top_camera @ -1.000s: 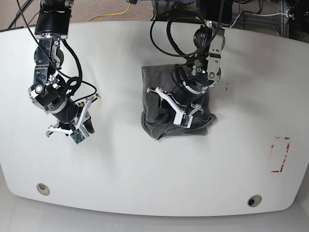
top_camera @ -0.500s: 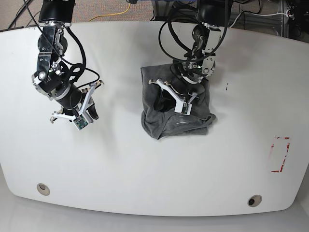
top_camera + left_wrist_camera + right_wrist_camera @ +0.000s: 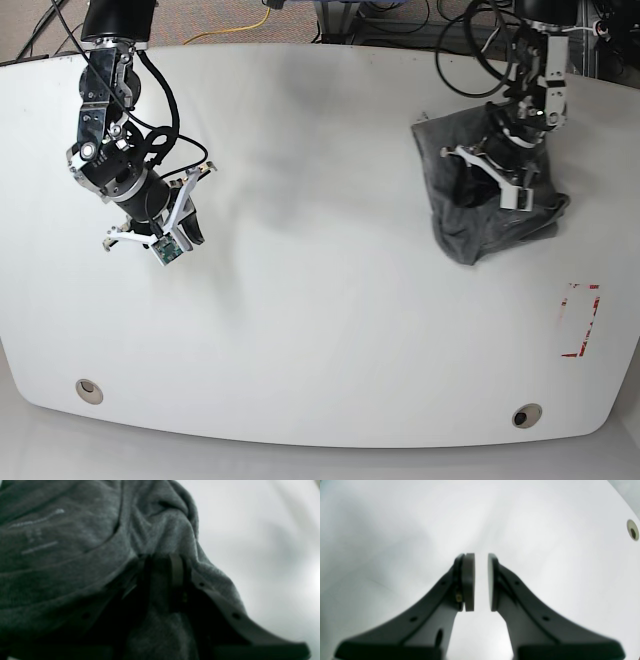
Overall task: Layout the t-shirt on the table in an organized manner, then fold the t-shirt properly
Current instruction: 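Grasp the folded shirt with the left gripper and drag it beside the red mark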
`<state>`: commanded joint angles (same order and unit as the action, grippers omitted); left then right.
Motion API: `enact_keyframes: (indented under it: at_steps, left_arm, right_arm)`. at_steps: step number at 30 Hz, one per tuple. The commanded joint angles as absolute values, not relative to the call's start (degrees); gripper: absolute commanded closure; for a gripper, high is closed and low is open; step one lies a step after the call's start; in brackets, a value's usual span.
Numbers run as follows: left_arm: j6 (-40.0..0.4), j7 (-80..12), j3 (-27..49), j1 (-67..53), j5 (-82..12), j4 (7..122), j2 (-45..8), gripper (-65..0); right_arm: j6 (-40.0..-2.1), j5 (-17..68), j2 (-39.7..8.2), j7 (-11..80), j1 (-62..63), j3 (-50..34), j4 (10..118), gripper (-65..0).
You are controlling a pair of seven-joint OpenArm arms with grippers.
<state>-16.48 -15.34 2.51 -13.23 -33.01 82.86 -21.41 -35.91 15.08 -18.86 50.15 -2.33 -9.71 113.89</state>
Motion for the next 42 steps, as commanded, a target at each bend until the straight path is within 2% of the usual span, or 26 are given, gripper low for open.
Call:
enact_keyframes:
  at_steps: [2, 7, 18, 23, 26, 33, 42]
  left_arm:
    - [-17.01, -15.34, 3.65, -13.49, -34.68, 82.86, -22.81, -11.4]
    - [-23.52, -16.92, 8.66, -13.49, -39.16, 84.18, -24.4, -11.4]
    - [-23.69, -32.84, 11.12, -16.4, -44.09, 98.51, -21.14, -11.4]
    - [-23.69, -34.77, 11.03, -18.15, -44.97, 99.38, -17.71, -11.4]
    - [-23.6, -34.77, 11.21, -19.12, -44.79, 96.04, -16.4, -11.4]
    - [-23.43, -34.68, 12.44, -19.74, -44.88, 87.96, -18.07, -11.4]
    - [-23.69, -34.68, 21.58, -25.27, -44.97, 86.64, -23.25, -11.4]
  right_arm:
    - [-35.91, 15.08, -18.59, 50.15, -2.51, -9.54, 114.24, -8.1]
    - [-35.91, 15.08, -16.22, 50.15, -3.03, -9.45, 114.33, -8.1]
    - [-35.91, 15.08, -16.22, 50.15, -3.12, -9.45, 114.33, -8.1]
    - [-35.91, 15.08, -16.22, 50.15, -3.03, -9.45, 114.33, -8.1]
    - [-35.91, 15.08, -16.22, 50.15, -3.03, -9.45, 114.33, -8.1]
    - [-35.91, 15.08, -16.22, 50.15, -2.95, -9.45, 114.33, -8.1]
    - [-35.91, 15.08, -16.22, 50.15, -3.12, -9.45, 114.33, -8.1]
